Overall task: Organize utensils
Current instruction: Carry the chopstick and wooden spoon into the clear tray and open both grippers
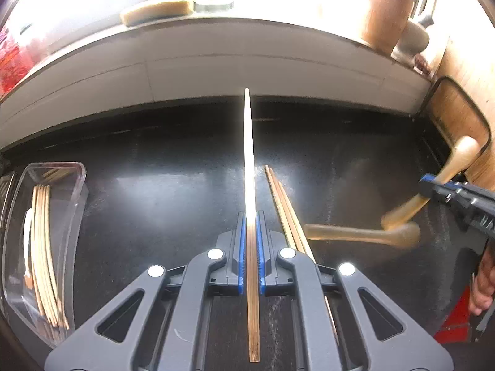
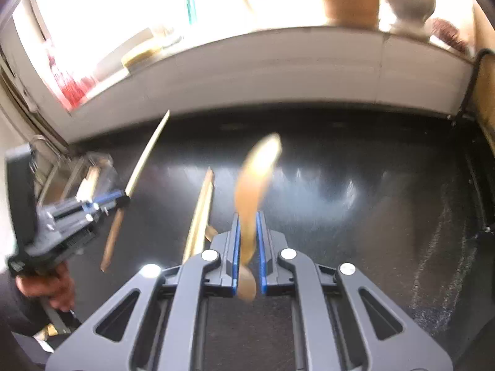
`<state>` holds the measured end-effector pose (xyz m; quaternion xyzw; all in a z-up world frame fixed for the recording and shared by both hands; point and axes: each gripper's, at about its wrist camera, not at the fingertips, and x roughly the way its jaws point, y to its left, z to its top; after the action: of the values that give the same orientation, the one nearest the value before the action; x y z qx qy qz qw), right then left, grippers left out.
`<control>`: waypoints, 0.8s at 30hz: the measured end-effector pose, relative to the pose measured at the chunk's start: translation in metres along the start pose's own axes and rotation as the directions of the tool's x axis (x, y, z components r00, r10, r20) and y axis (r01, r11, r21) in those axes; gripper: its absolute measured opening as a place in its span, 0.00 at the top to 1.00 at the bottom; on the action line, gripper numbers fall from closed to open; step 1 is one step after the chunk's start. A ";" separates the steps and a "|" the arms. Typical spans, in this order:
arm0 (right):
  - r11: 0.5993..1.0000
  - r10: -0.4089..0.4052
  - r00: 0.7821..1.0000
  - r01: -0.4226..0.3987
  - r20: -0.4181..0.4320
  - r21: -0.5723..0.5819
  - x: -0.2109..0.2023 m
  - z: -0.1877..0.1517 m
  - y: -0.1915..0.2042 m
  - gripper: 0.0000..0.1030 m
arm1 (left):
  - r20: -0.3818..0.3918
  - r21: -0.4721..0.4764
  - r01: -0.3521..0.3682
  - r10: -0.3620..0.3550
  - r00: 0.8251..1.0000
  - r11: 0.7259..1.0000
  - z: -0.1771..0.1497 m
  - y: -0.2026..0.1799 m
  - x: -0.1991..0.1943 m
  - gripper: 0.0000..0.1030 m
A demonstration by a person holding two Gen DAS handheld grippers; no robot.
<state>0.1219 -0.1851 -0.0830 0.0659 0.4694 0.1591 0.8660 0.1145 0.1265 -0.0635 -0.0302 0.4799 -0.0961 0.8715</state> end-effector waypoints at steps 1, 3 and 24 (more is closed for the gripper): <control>1.000 -0.003 1.000 0.003 0.028 0.001 -0.013 0.002 0.001 0.90 | 0.008 -0.005 0.001 -0.001 1.000 1.000 -0.002 0.001 -0.005 0.94; 1.000 -0.006 0.998 0.006 0.069 -0.001 -0.035 0.006 0.005 0.90 | 0.022 -0.015 0.001 -0.001 1.000 1.000 -0.006 0.003 -0.013 0.94; 0.973 0.187 0.981 -0.191 -0.042 -0.133 -0.021 0.016 0.165 0.90 | 0.066 -0.173 -0.102 0.115 0.991 0.980 -0.039 0.125 -0.101 0.94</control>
<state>0.0897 -0.0366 -0.0143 0.0484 0.4615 0.2735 0.8425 0.0462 0.2708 -0.0188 -0.0816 0.4540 -0.0058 0.8872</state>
